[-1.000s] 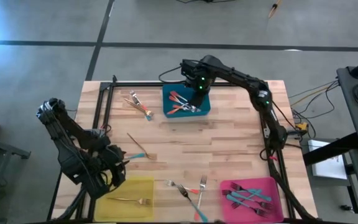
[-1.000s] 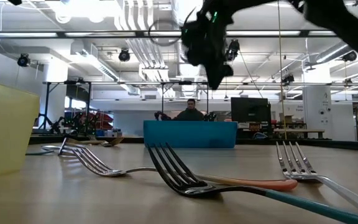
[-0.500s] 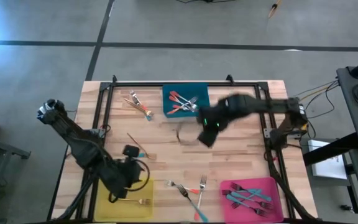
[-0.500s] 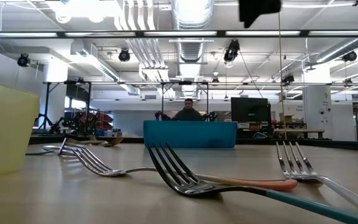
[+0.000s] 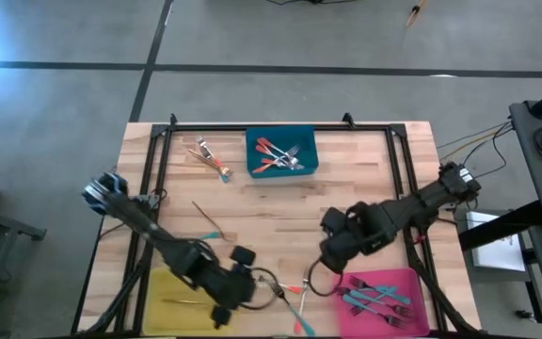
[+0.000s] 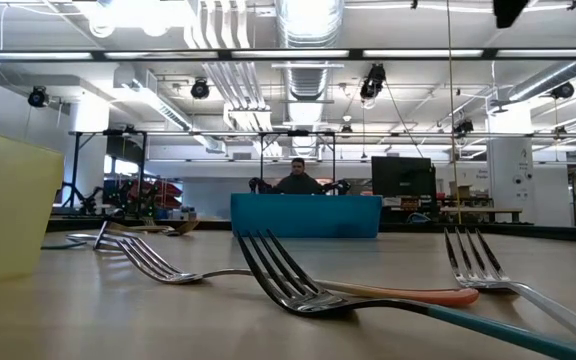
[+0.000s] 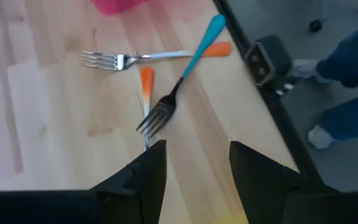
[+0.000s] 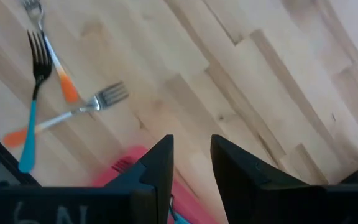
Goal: Sort silverware by color (type)
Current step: Put the blue fork into the pink bin
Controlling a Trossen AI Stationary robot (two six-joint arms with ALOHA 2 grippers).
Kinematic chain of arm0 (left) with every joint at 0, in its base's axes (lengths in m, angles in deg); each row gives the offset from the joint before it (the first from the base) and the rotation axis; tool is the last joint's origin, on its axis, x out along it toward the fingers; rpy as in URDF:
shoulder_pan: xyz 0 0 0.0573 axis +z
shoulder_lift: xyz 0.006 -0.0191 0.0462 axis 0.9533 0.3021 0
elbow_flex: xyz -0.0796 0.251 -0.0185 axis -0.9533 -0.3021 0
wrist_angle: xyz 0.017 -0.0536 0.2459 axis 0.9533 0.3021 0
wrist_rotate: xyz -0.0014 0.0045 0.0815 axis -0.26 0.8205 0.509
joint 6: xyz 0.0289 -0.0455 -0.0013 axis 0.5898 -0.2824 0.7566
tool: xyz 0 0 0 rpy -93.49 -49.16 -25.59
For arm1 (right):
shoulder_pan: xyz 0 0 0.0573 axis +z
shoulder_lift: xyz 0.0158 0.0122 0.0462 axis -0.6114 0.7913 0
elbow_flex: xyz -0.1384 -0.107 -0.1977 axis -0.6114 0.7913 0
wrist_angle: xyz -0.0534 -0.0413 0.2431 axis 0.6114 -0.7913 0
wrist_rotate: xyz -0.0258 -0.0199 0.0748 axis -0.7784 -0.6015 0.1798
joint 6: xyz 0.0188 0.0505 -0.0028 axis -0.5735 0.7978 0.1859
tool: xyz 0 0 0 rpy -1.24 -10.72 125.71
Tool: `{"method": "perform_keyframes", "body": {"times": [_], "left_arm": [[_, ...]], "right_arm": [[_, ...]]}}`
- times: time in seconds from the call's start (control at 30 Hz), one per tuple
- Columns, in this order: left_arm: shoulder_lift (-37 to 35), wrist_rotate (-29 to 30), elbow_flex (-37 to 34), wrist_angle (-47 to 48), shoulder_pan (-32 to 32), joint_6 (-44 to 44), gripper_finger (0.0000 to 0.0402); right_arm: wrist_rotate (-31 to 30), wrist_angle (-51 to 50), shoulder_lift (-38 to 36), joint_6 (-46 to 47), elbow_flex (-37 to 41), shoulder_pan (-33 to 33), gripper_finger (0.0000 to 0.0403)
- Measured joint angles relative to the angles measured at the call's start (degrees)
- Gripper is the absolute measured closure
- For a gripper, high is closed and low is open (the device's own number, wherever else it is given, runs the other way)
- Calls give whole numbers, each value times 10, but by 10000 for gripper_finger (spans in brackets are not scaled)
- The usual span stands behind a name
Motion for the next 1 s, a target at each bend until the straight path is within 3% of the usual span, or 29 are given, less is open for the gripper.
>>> {"method": "perform_keyframes", "body": {"times": [0.37, 0.6, 0.8, 1.0], "left_arm": [[253, -23, 283, 103, 18, 69, 246], [374, -64, 442, 179, 25, 95, 276], [442, -66, 527, 222, 36, 122, 297], [462, -77, 522, 225, 52, 133, 299]], "right_arm": [[3, 0, 0, 3, 8, 56, 309], [1, 1, 1, 8, 8, 83, 309], [-2, 1, 3, 20, 8, 97, 312], [-3, 1, 3, 40, 8, 100, 307]]}}
